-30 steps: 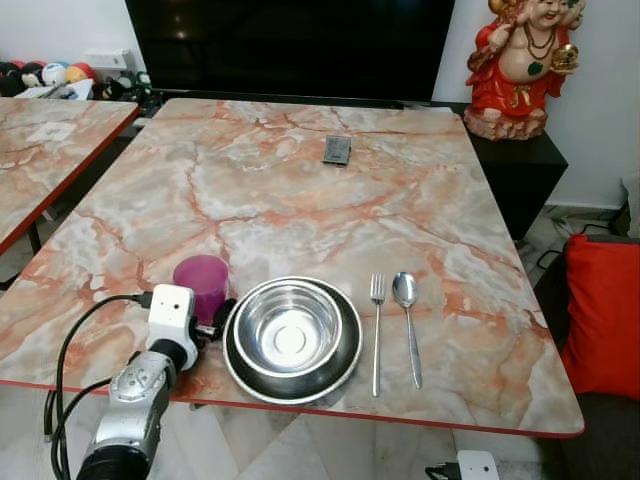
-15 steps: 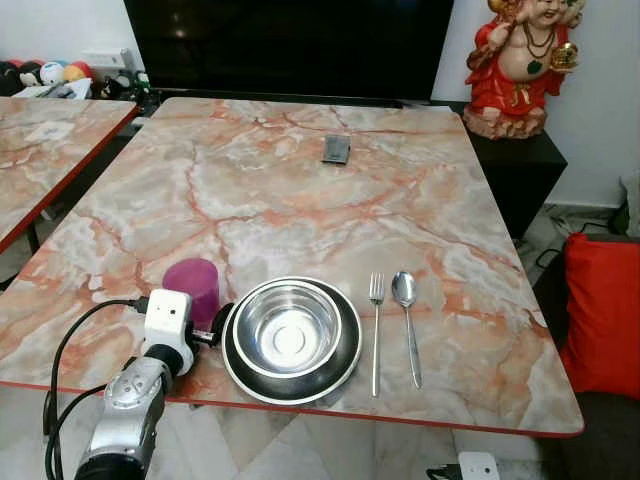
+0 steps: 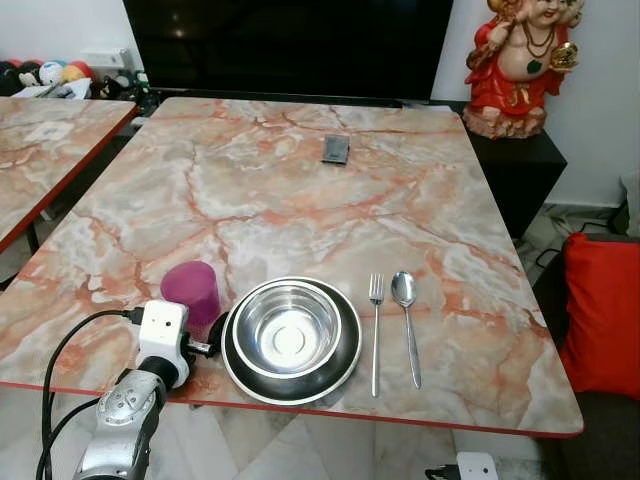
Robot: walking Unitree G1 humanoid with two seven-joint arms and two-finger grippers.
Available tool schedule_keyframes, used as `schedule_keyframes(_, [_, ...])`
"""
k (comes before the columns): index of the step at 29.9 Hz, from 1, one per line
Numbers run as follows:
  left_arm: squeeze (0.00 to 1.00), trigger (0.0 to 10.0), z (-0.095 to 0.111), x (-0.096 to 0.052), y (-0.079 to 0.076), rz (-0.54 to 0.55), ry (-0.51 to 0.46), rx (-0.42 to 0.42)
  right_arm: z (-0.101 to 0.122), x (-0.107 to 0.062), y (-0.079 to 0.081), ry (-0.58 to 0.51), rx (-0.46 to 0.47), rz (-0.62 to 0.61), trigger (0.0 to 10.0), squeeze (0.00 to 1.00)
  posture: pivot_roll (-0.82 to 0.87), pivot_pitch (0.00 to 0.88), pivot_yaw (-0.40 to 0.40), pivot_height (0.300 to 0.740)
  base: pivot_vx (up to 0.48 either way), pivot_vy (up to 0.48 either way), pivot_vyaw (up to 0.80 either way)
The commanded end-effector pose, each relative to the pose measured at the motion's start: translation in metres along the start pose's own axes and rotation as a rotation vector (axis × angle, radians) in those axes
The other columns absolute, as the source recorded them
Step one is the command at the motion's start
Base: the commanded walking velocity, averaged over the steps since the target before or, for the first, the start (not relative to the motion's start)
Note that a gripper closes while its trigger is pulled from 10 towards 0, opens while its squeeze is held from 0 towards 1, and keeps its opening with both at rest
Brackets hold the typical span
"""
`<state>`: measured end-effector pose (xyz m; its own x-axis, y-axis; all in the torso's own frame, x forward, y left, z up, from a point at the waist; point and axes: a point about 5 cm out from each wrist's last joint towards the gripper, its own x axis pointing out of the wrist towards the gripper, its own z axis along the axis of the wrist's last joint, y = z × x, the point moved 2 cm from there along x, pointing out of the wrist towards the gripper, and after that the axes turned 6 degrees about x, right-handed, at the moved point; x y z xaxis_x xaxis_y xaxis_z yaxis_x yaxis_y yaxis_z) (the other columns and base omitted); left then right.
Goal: Setting the table
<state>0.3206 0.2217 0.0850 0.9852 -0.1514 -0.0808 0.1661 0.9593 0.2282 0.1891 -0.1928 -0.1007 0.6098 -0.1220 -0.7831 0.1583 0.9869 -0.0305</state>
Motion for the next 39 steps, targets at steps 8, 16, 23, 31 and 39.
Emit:
schedule_keyframes(8, [0.00,10.0,-0.009,-0.007,-0.004,0.013,0.045,-0.003,-0.004,0.000,0.003,0.020,-0.006,0.006,10.0,0.00,0.01,0.081,-0.015,0.740,0.000,0.000,0.00])
schedule_keyframes(16, [0.00,10.0,-0.012,-0.014,-0.003,0.051,0.059,-0.015,-0.001,0.000,0.005,0.010,-0.008,0.010,10.0,0.00,0.01,0.082,-0.017,0.740,0.000,0.000,0.00])
schedule_keyframes(23, [0.00,10.0,-0.012,-0.020,-0.006,0.054,0.052,-0.039,-0.003,0.000,0.005,0.012,-0.009,0.010,10.0,0.00,0.01,0.089,-0.020,0.740,0.000,0.000,0.00])
schedule_keyframes(31, [0.00,10.0,-0.012,-0.029,-0.006,0.062,0.053,-0.048,-0.005,-0.001,0.002,0.017,-0.012,0.006,10.0,0.00,0.01,0.092,-0.022,0.740,0.000,0.000,0.00])
schedule_keyframes(39, [0.00,10.0,-0.003,-0.048,0.001,0.133,-0.003,-0.062,-0.004,-0.001,0.001,0.016,-0.013,0.005,10.0,0.00,0.02,0.093,-0.022,0.740,0.000,0.000,0.00])
